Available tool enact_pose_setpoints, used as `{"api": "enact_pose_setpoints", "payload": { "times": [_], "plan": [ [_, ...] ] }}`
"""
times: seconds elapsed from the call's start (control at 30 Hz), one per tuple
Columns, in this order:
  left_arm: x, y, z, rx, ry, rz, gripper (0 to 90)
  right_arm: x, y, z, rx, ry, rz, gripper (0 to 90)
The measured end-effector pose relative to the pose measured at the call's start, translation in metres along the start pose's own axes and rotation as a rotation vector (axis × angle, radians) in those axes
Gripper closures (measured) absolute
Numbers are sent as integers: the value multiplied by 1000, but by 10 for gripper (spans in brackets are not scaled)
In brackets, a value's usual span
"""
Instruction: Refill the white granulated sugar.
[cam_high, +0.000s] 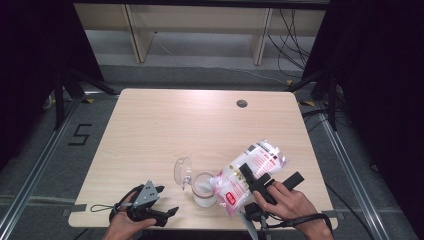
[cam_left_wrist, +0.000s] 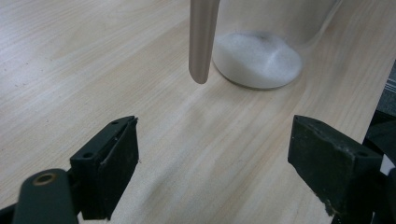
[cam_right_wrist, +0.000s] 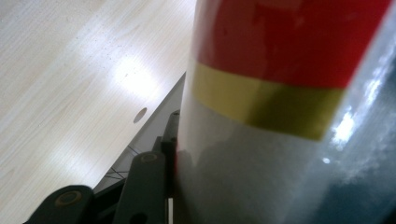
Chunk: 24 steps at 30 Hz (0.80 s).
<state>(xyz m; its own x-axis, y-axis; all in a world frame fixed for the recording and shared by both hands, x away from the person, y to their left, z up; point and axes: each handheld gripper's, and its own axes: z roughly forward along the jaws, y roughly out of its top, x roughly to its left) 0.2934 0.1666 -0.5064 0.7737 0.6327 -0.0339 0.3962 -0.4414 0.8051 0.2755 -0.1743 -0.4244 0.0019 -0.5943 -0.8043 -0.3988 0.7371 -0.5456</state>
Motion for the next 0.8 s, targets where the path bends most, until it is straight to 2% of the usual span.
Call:
{"api": "enact_pose_setpoints", "payload": {
  "times": [0.03,0.07,0.1,0.2,0.37,0.53,0.57,0.6,0.63,0.67,0.7,0.73,0.8],
  "plan": [
    [0,0,0,4,1,0,160,0,0,0,-2,1,-5,633],
    [2,0,-1,20,2,19,160,-1,1,1,-7,11,-5,633],
    [0,0,0,15,-5,1,160,0,1,1,-5,9,-8,633],
    [1,-1,0,14,7,25,160,0,1,1,2,12,-18,633],
    [0,-1,1,2,-2,2,160,1,0,0,0,4,-17,633],
    [1,-1,0,16,10,22,160,0,-1,-1,-1,11,-19,634],
    [1,-1,1,9,8,13,160,-5,-2,0,-14,-4,-88,634],
    [0,-1,1,-2,2,0,160,-5,-3,0,-13,-3,-93,634],
    [0,-1,1,-2,4,0,160,-5,-2,1,-10,-5,-91,634],
    [0,-1,1,-1,4,-1,160,-3,-2,1,-3,0,-55,634],
    [1,0,0,18,6,7,160,-4,-2,1,-8,1,-72,634],
    [-1,-1,1,-5,-2,-16,160,-4,-2,2,-16,9,-71,634],
    [1,0,0,16,5,8,160,-2,-1,1,-21,9,-66,634]
  ]
}}
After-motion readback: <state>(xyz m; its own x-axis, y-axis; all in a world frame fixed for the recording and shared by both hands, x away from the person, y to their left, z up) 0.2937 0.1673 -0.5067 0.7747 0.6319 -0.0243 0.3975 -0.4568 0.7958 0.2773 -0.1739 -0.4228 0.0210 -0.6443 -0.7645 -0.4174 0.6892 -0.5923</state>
